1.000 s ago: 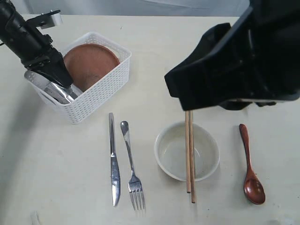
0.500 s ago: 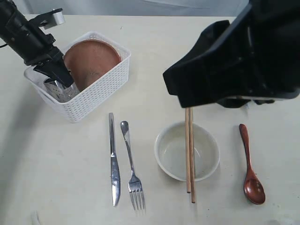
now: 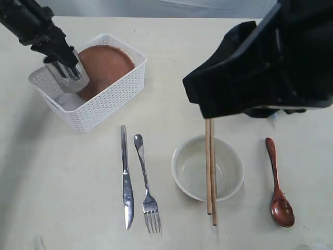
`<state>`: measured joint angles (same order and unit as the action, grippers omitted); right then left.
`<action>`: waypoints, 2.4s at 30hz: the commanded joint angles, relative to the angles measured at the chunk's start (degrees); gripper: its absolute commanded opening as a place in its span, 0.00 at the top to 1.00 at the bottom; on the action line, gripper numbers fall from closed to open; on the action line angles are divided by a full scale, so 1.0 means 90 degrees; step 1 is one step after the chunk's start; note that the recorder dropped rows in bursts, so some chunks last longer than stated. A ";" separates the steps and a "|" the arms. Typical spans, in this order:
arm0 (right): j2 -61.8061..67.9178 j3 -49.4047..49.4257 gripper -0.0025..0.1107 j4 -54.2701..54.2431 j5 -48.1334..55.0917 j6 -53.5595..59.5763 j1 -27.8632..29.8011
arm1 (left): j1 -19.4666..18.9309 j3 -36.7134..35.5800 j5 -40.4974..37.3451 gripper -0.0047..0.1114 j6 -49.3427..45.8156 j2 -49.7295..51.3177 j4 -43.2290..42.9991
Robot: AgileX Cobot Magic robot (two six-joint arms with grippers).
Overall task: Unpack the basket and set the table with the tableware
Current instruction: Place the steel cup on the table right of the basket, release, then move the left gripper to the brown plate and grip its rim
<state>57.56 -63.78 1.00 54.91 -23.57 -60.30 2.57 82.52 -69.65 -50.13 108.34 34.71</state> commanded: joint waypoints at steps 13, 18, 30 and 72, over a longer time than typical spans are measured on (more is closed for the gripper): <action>-0.1857 -0.0018 0.73 0.1325 0.0806 -0.0733 0.0025 | 0.3192 0.0062 0.0477 0.96 0.0353 -0.1327 -0.1291; -0.2396 -0.0018 0.73 0.1389 0.1095 -0.0733 0.0025 | 0.3737 0.0004 0.1220 0.96 0.0497 -0.0699 -0.1377; -0.2879 -0.0018 0.73 0.1692 0.1463 -0.0733 0.0025 | 0.3798 0.0004 0.1868 0.96 0.0532 0.0300 -0.1327; -0.2879 -0.0018 0.73 0.1785 0.1409 -0.0882 0.0025 | 0.1603 -0.1209 0.2530 0.49 0.4630 -0.1248 -0.0686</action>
<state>31.91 -63.78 16.51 67.86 -31.47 -60.30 18.93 75.50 -51.00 -9.99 97.66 23.41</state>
